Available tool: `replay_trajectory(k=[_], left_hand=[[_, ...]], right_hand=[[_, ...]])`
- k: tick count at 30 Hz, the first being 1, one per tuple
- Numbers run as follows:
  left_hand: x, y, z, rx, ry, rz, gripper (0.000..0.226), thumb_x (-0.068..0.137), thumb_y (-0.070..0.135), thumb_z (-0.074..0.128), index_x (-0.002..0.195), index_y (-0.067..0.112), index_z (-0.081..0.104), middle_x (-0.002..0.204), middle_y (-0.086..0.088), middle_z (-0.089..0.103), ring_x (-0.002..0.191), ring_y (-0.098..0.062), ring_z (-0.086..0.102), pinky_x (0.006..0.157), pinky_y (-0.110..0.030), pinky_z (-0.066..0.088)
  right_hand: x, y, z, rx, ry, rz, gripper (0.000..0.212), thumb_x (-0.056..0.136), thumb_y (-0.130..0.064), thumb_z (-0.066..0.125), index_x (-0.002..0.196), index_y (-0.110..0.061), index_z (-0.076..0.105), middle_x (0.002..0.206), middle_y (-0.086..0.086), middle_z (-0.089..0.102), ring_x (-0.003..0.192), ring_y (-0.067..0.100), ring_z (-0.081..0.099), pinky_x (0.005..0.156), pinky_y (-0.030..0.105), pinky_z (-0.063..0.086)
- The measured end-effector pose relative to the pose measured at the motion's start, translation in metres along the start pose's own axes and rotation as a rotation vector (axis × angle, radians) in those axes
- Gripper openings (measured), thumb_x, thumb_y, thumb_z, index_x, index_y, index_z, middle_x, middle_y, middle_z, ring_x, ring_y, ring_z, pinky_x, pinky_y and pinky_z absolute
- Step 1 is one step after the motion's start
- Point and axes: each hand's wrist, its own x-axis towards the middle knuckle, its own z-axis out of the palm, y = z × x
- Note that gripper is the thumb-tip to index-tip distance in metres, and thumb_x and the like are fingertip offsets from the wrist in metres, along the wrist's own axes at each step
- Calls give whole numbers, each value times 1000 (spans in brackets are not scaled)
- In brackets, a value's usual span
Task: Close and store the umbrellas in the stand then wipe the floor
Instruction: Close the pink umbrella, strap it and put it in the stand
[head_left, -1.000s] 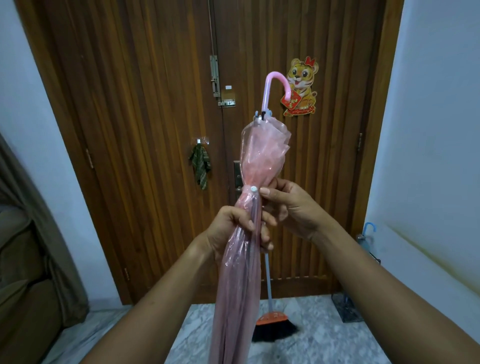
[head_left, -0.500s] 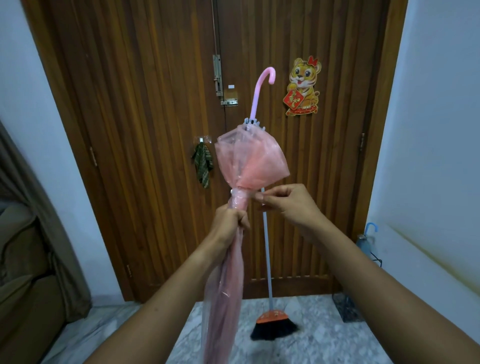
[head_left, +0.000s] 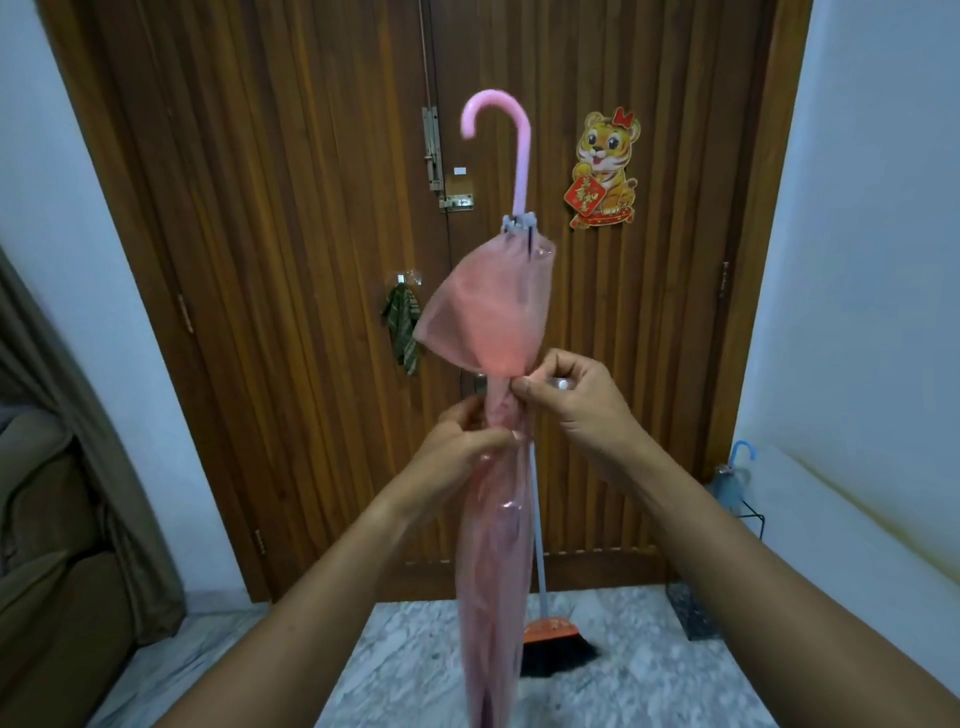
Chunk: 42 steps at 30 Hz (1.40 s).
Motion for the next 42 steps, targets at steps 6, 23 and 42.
replay_trajectory(k=[6, 23, 42], left_hand=[[2, -15, 31, 79, 403, -10, 32, 84, 34, 54, 95, 12, 75, 89, -22, 73, 88, -31, 70, 72, -38, 50], [-6, -19, -1, -416, 27, 41, 29, 74, 31, 46, 77, 3, 53, 53, -3, 41, 45, -14, 37, 40, -23, 33], [8, -23, -22, -447, -214, -24, 70, 91, 71, 36, 67, 7, 51, 48, -5, 40, 37, -15, 39, 40, -23, 36]], right_hand=[[-2, 5, 21, -268, 34, -50, 14, 83, -18, 81, 80, -6, 74, 75, 1, 76, 79, 13, 75, 74, 30, 61], [-8, 11, 7, 58, -82, 250, 32, 81, -19, 78, 107, -1, 75, 105, 11, 77, 101, 20, 74, 82, 25, 58], [3, 20, 15, 92, -130, 416, 37, 71, -30, 81, 101, -8, 76, 100, 5, 75, 106, 20, 68, 92, 44, 52]])
